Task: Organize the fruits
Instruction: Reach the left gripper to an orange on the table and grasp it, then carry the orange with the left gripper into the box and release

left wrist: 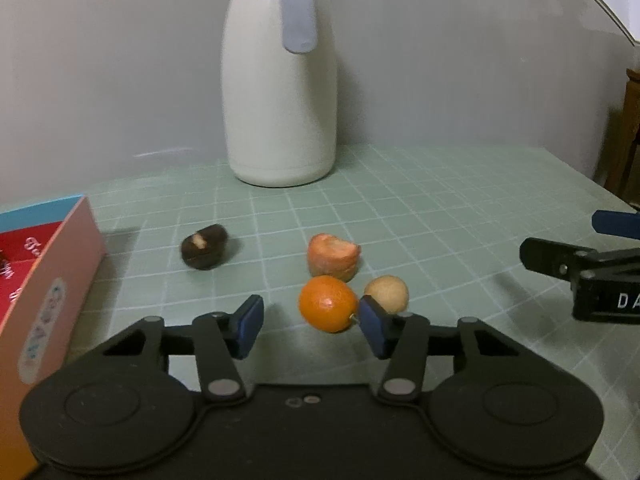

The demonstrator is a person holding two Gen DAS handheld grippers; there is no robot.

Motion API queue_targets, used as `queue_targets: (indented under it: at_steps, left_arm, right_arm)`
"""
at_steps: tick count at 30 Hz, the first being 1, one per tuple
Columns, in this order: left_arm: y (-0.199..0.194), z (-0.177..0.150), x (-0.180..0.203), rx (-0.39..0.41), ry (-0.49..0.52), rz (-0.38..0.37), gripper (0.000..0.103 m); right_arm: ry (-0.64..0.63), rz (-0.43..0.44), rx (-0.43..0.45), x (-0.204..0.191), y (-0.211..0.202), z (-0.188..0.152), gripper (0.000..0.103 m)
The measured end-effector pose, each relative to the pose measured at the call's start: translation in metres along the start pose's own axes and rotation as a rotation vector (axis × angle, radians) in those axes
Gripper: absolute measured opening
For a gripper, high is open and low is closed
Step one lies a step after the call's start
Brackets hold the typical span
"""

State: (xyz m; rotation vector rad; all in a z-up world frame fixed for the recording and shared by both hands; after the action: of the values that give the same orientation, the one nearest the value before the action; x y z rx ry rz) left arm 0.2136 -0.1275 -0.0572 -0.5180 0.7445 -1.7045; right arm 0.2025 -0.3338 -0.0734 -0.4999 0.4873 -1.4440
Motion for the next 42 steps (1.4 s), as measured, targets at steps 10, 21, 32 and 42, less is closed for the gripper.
queue_targets:
  at_steps: [10, 21, 32, 42]
  left_arm:
    - [0.009, 0.005, 0.005, -0.016, 0.02, -0.023, 0.026]
    - [-0.034, -0.007, -0.014, 0.089, 0.03, 0.04, 0.026]
    - [-0.095, -0.026, -0.066, 0.206, -0.036, 0.186, 0.026]
    - [-0.125, -0.055, -0.15, 0.191, -0.216, 0.329, 0.03]
  right_arm:
    - [0.044, -0.008, -0.041, 0.009, 0.015, 0.002, 0.103]
    - [0.063, 0.03, -0.031, -0.005, 0.011, 0.007, 0.103]
    - [0.024, 0.108, -0.024, -0.056, 0.009, 0.013, 0.103]
    - [-0.041, 0.175, -0.02, -0.111, 0.009, 0.013, 0.103]
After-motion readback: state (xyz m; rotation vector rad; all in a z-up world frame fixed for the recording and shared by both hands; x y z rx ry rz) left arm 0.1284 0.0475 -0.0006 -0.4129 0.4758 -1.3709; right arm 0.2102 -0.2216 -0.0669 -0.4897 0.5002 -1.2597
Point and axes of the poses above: each gripper's, at about its wrist camera, not at the fingertips, and y roughly the way its jaws point, x to its right, z to its top, the point moved 1 cm from there along y, roughly the way its jaws point, and after that the axes turned 10 degrees about -x, right-handed, at the moved point
